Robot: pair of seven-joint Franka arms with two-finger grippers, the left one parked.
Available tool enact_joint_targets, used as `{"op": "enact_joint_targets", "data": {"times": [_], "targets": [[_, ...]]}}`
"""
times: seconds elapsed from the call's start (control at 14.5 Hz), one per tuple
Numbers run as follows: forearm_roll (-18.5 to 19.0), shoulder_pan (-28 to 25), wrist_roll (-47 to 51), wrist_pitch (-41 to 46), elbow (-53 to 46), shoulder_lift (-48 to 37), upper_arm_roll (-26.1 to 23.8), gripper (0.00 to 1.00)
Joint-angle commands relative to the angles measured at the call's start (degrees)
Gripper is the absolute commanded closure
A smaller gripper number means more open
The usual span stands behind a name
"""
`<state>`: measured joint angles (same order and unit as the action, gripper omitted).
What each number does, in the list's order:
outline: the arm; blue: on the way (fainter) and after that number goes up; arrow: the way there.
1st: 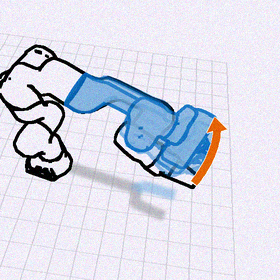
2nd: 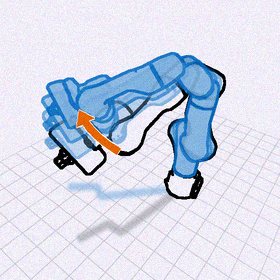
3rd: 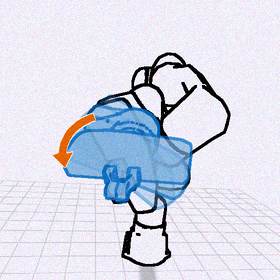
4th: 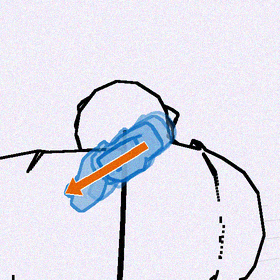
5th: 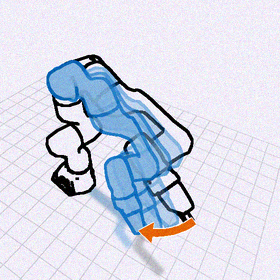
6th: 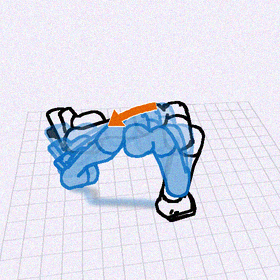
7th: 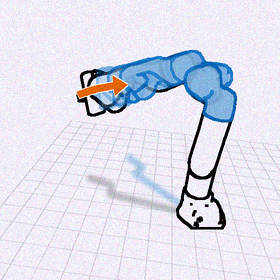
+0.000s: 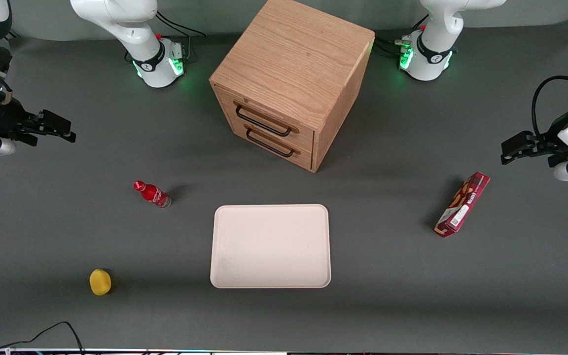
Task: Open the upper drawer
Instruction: 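Move the right gripper toward the wooden cabinet's drawer handles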
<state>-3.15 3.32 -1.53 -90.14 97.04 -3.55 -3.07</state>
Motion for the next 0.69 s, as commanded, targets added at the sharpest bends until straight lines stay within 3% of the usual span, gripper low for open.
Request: {"op": "enact_joint_targets", "data": {"times": [0.0,0.21,0.62], "targets": [[-0.5,0.2,-1.0,-1.1,1.7,-1.6,-0.2,0.0],[-0.7,-0.4,-0.8,-0.7,1.1,-1.2,-0.7,0.0],[-0.3,-0.6,-6.3,-1.1,1.1,1.8,-9.7,0.0]]}}
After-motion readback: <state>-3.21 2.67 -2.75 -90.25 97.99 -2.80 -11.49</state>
